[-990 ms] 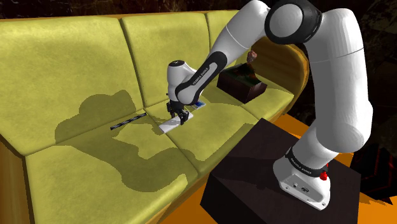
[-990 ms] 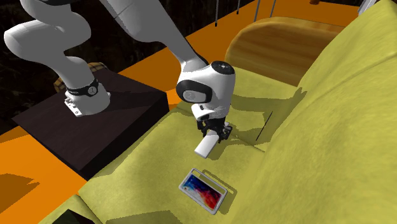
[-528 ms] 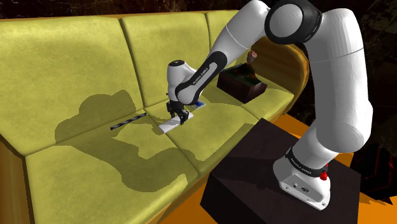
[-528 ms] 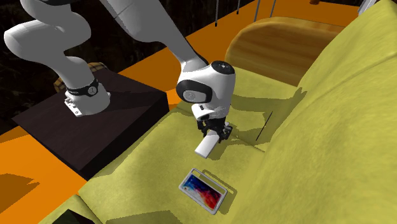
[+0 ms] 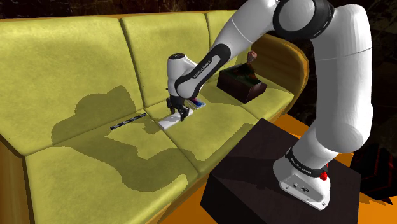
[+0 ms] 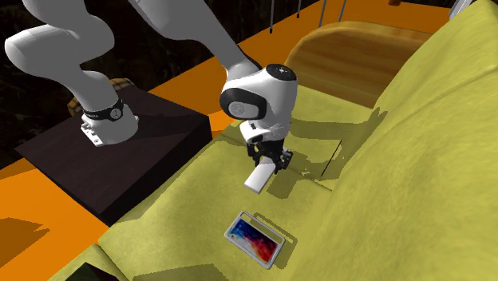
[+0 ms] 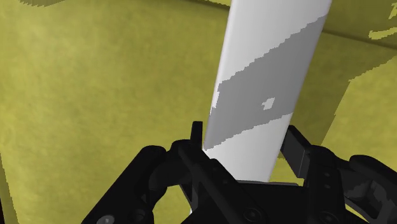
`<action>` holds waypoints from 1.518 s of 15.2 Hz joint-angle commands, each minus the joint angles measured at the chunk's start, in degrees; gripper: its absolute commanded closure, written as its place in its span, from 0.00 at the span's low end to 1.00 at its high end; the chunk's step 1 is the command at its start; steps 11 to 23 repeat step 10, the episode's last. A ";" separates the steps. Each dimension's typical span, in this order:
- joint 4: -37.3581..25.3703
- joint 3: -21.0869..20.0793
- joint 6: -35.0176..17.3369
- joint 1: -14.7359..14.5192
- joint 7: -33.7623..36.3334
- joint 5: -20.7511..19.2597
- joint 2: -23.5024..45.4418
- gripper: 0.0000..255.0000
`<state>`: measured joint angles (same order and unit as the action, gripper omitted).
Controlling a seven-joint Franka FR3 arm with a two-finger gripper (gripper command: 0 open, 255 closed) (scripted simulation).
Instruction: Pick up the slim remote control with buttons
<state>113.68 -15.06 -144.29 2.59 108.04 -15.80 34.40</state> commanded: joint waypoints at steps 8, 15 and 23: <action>0.85 -1.87 4.72 1.42 -1.58 2.29 -5.68 1.00; 0.86 -1.89 4.80 1.44 -1.61 2.33 -5.77 1.00; 0.86 -1.89 4.80 1.44 -1.61 2.33 -5.77 1.00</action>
